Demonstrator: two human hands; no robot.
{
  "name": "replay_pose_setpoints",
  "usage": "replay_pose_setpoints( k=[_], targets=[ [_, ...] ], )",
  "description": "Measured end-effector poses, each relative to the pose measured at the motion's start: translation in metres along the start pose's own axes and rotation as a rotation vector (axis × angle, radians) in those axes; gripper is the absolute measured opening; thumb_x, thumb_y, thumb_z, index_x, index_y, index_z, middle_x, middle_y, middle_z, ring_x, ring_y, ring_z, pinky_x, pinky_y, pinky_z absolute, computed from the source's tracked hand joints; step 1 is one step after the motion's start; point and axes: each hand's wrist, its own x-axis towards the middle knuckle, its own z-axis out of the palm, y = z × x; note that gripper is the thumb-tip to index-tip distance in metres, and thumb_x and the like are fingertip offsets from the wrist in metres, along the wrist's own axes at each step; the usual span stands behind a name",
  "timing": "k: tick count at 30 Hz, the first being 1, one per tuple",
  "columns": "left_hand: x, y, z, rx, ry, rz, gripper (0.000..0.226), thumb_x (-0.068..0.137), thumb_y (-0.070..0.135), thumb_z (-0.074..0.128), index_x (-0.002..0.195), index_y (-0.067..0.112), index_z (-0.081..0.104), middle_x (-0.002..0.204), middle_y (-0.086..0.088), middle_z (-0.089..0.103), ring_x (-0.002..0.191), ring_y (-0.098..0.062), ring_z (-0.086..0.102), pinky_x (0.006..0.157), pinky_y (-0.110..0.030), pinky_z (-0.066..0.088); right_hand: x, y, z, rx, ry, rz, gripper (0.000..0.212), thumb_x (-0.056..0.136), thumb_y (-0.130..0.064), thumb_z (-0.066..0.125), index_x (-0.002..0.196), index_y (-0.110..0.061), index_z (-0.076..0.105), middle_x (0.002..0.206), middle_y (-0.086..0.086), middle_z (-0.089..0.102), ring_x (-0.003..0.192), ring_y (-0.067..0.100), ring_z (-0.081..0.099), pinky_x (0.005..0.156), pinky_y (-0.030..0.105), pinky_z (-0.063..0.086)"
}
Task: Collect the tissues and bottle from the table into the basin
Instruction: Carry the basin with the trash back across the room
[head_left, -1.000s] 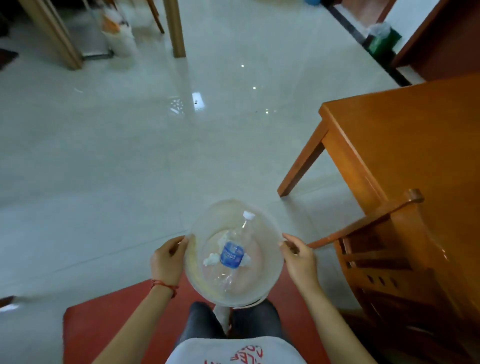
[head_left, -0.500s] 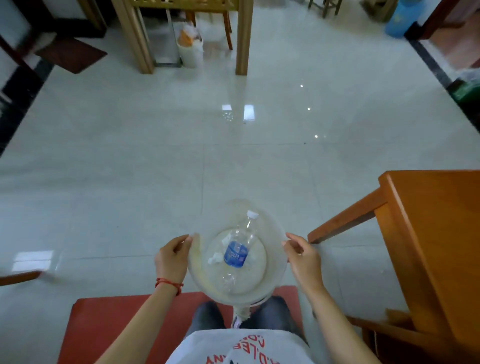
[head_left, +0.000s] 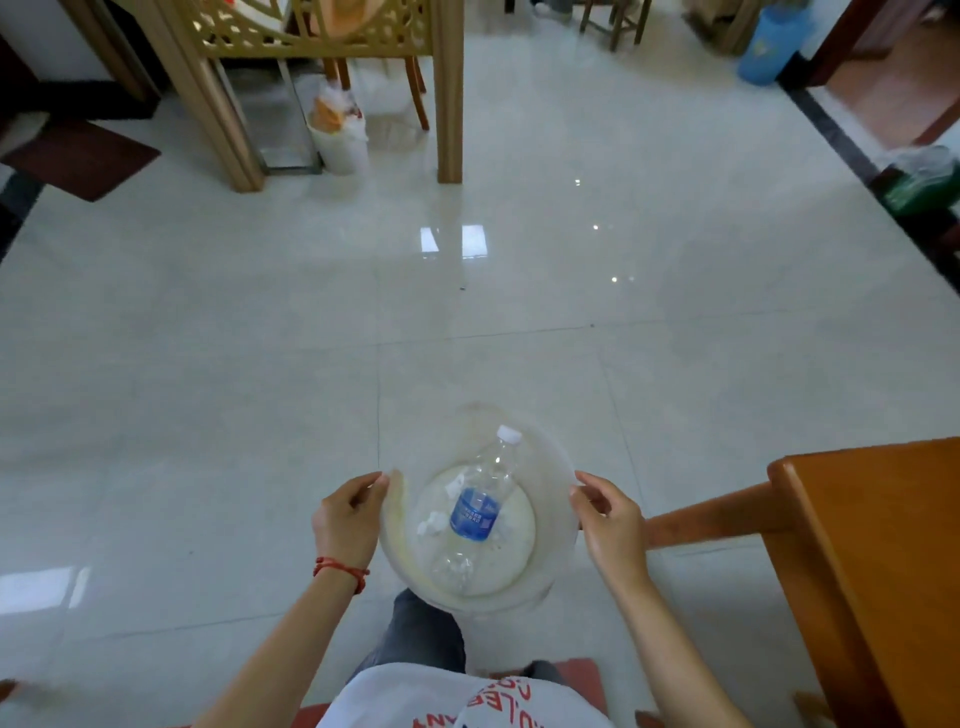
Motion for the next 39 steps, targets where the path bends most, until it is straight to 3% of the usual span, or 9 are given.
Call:
replay_pose_setpoints(
  k=[4, 8, 18, 22, 29, 33, 39],
  targets=[
    [0.070, 0.047, 0.027, 0.027, -0.059, 0.046, 0.025, 0.083, 0.027, 0.059, 0.098, 0.010, 0.069, 0.099, -0.013, 0.071, 0.084, -0.019, 0.057, 0.085, -0.030, 0.046, 0.061, -0.030, 0.014, -0.012, 0.062, 0.008, 0.021, 0.083, -0.010, 0.061, 0.103, -0.012, 0.066, 0.081, 0.000, 0.066, 0.071, 0.010, 0.060, 0.068, 0.019, 0.050],
    [0.135, 0.092, 0.052, 0.058, -0.116, 0.108, 0.022, 0.083, 0.027, 0.059, 0.095, 0.012, 0.070, 0.097, -0.011, 0.072, 0.082, -0.018, 0.058, 0.083, -0.028, 0.045, 0.114, -0.064, 0.024, 0.013, 0.111, 0.049, 0.023, 0.085, -0.014, 0.060, 0.107, -0.012, 0.064, 0.093, 0.004, 0.065, 0.085, 0.019, 0.060, 0.079, 0.033, 0.052],
    [0.242, 0.204, 0.149, 0.137, -0.283, 0.218, 0.022, 0.085, 0.023, 0.057, 0.097, 0.010, 0.069, 0.099, -0.009, 0.071, 0.084, -0.015, 0.056, 0.083, -0.027, 0.042, 0.237, -0.108, 0.011, 0.152, 0.291, 0.166, 0.020, 0.084, -0.013, 0.062, 0.103, -0.014, 0.066, 0.083, -0.002, 0.065, 0.080, 0.018, 0.060, 0.082, 0.036, 0.052],
    [0.268, 0.244, 0.209, 0.126, -0.320, 0.224, 0.021, 0.084, 0.022, 0.058, 0.095, 0.008, 0.069, 0.089, -0.005, 0.068, 0.083, -0.016, 0.057, 0.079, -0.025, 0.039, 0.295, -0.114, -0.013, 0.177, 0.352, 0.189, 0.021, 0.085, -0.014, 0.060, 0.105, -0.012, 0.065, 0.088, 0.002, 0.065, 0.083, 0.018, 0.060, 0.081, 0.033, 0.051],
    [0.288, 0.335, 0.321, 0.171, -0.419, 0.308, 0.021, 0.084, 0.020, 0.058, 0.095, 0.006, 0.069, 0.084, 0.000, 0.063, 0.081, -0.014, 0.055, 0.078, -0.024, 0.038, 0.381, -0.120, -0.080, 0.217, 0.470, 0.219, 0.019, 0.085, -0.014, 0.060, 0.103, -0.013, 0.065, 0.080, -0.006, 0.063, 0.077, 0.013, 0.059, 0.077, 0.030, 0.050],
    [0.293, 0.387, 0.383, 0.222, -0.504, 0.405, 0.021, 0.084, 0.021, 0.058, 0.095, 0.008, 0.069, 0.082, 0.001, 0.063, 0.073, -0.008, 0.053, 0.068, -0.014, 0.038, 0.417, -0.124, -0.120, 0.228, 0.555, 0.238, 0.018, 0.085, -0.014, 0.061, 0.102, -0.014, 0.065, 0.080, -0.006, 0.063, 0.080, 0.018, 0.060, 0.080, 0.035, 0.052],
    [0.286, 0.451, 0.470, 0.262, -0.658, 0.520, 0.021, 0.084, 0.022, 0.058, 0.094, 0.007, 0.069, 0.086, -0.006, 0.068, 0.078, -0.015, 0.055, 0.076, -0.024, 0.038, 0.448, -0.124, -0.167, 0.305, 0.754, 0.289, 0.019, 0.084, -0.014, 0.062, 0.103, -0.013, 0.065, 0.079, -0.004, 0.062, 0.078, 0.019, 0.059, 0.081, 0.038, 0.052]
  ],
)
